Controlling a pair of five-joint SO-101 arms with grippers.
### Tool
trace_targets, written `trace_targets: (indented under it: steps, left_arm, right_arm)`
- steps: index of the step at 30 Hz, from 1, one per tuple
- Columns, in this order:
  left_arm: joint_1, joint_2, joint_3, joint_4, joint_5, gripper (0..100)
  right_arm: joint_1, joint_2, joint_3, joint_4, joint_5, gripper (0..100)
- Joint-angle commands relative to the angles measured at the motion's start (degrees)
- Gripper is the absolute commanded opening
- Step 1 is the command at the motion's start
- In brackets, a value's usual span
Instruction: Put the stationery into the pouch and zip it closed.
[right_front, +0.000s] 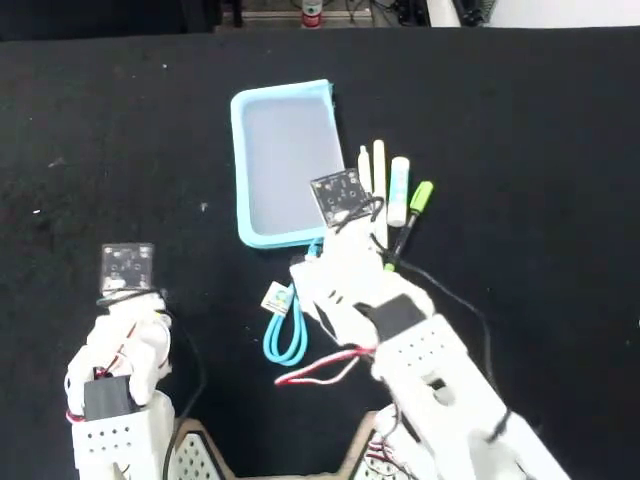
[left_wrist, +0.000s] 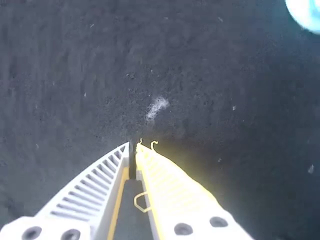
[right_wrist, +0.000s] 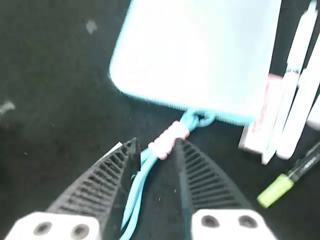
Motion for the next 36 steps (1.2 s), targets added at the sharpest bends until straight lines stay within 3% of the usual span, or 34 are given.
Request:
trace_targets:
  steps: [1, 2, 4, 7, 11, 13, 17, 24, 32, 34, 36]
  left_arm:
    - [-1.6, -0.3, -1.5, -2.5, -20.2, 3]
    - [-1.7, -0.3, -1.5, -3.9, -23.3, 3]
    - [-1.8, -0.3, -2.4, -6.4, -22.9, 3]
    - [-1.8, -0.3, -5.4, -7.5, -14.5, 5]
    - [-1.7, -0.3, -9.5, -7.3, 1.5, 23]
    - [-1.3, -0.3, -10.8, -7.8, 6.0, 24]
    - [0.3, -0.3, -11.0, -9.3, 6.9, 23]
    - [0.9, -0.3, -8.4, -8.4, 15.7, 23]
    - [1.0, -0.3, -8.0, -8.4, 16.4, 23]
    - [1.0, -0.3, -8.2, -8.4, 16.4, 23]
    - [1.0, -0.3, -8.2, -8.4, 16.4, 23]
  right_arm:
    - [-0.6, 6.5, -4.9, -1.4, -3.0, 14.8]
    - [-0.6, 8.4, -5.6, -1.4, -3.4, 14.8]
    - [-0.6, 11.9, -7.4, -1.4, -4.3, 14.8]
    - [-0.6, 16.8, -11.1, -1.2, -5.2, 14.8]
    - [-0.5, 23.5, -16.0, -1.1, -6.0, 14.8]
    - [-0.4, 27.5, -18.1, -1.1, -7.6, 14.8]
    - [-0.4, 36.3, -22.9, -1.0, -10.6, 14.8]
    - [3.2, 48.2, -29.8, -0.4, -10.5, 14.8]
    - [6.5, 51.9, -38.5, 15.8, -10.0, 14.7]
    - [5.8, 51.8, -39.5, 18.5, -9.7, 11.0]
    - [4.8, 51.5, -39.6, 18.9, -5.5, 0.9]
